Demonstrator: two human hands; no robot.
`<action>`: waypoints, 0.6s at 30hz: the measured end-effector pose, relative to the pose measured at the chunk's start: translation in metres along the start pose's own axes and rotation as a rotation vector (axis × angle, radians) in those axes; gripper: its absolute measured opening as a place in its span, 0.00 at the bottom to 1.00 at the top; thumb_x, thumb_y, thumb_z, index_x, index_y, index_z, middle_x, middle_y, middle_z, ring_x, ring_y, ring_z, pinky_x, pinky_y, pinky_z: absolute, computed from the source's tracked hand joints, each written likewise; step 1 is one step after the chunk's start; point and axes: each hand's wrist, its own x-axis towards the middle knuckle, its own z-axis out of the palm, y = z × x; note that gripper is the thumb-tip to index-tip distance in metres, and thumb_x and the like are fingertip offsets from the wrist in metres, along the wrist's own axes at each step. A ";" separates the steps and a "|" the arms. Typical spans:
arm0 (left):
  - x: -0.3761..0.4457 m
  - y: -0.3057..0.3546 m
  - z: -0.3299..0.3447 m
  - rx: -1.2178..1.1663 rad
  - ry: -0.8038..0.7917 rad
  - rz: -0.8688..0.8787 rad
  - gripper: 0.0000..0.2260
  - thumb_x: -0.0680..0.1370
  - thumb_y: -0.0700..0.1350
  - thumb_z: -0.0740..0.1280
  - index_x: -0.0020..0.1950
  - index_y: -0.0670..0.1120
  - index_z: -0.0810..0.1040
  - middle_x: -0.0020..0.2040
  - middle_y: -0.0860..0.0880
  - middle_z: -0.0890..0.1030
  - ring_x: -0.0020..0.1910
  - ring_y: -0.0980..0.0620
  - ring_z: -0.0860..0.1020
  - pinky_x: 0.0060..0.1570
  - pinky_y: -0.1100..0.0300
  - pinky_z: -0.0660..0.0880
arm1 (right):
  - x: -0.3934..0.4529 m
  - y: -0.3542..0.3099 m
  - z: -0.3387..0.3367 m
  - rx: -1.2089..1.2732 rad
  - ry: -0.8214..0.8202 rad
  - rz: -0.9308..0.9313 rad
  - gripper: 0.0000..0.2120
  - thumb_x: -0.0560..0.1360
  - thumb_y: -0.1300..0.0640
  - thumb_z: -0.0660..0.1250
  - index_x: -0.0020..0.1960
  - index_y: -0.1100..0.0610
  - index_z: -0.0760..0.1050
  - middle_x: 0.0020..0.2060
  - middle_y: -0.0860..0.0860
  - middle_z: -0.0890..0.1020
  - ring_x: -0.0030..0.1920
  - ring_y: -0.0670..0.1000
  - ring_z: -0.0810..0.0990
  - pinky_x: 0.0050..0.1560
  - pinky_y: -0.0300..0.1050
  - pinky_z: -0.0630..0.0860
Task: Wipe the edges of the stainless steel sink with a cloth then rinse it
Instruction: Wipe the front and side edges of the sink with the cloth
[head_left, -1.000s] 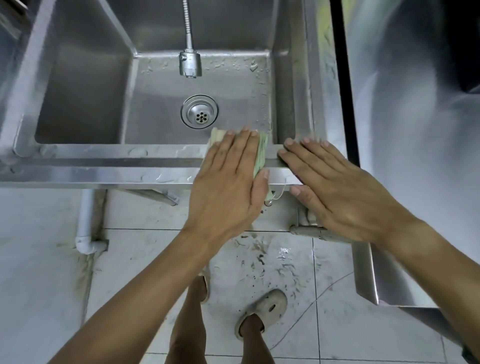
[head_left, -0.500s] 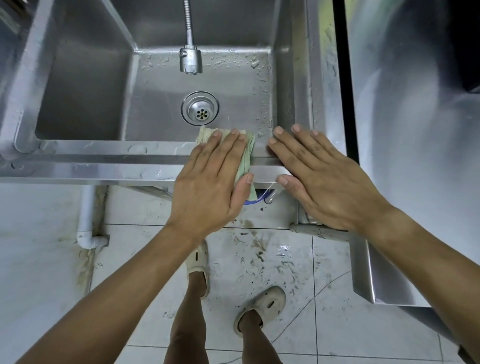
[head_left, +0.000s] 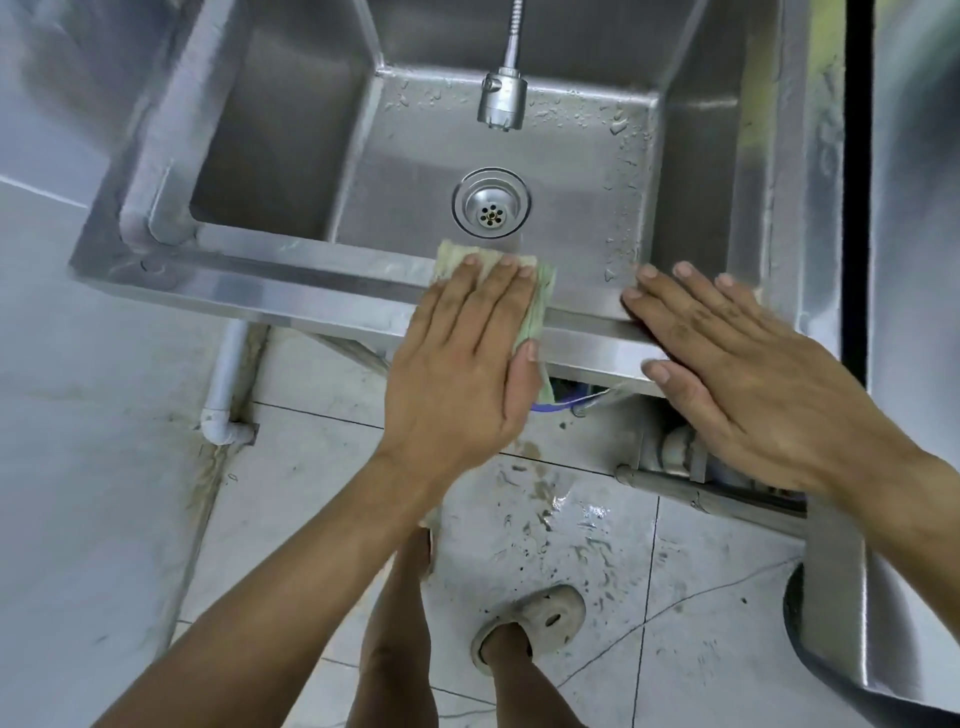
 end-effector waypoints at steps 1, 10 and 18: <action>-0.002 -0.018 -0.005 0.025 0.001 -0.008 0.25 0.86 0.51 0.50 0.75 0.39 0.75 0.74 0.41 0.76 0.76 0.40 0.72 0.75 0.42 0.67 | 0.003 -0.002 -0.001 0.016 -0.003 -0.021 0.28 0.87 0.43 0.43 0.85 0.51 0.47 0.84 0.47 0.49 0.83 0.46 0.44 0.83 0.46 0.41; -0.006 -0.018 -0.011 0.026 -0.034 -0.230 0.25 0.85 0.50 0.52 0.78 0.39 0.71 0.77 0.42 0.72 0.79 0.40 0.65 0.80 0.45 0.57 | 0.065 -0.066 0.006 0.074 0.133 -0.130 0.27 0.87 0.48 0.49 0.84 0.55 0.53 0.83 0.50 0.55 0.83 0.47 0.51 0.83 0.44 0.46; -0.001 -0.038 -0.022 0.104 -0.026 -0.532 0.27 0.87 0.53 0.49 0.81 0.41 0.65 0.81 0.42 0.66 0.83 0.41 0.58 0.82 0.47 0.51 | 0.074 -0.078 0.008 -0.014 0.057 -0.144 0.28 0.87 0.46 0.44 0.84 0.56 0.51 0.84 0.51 0.52 0.83 0.49 0.50 0.83 0.49 0.48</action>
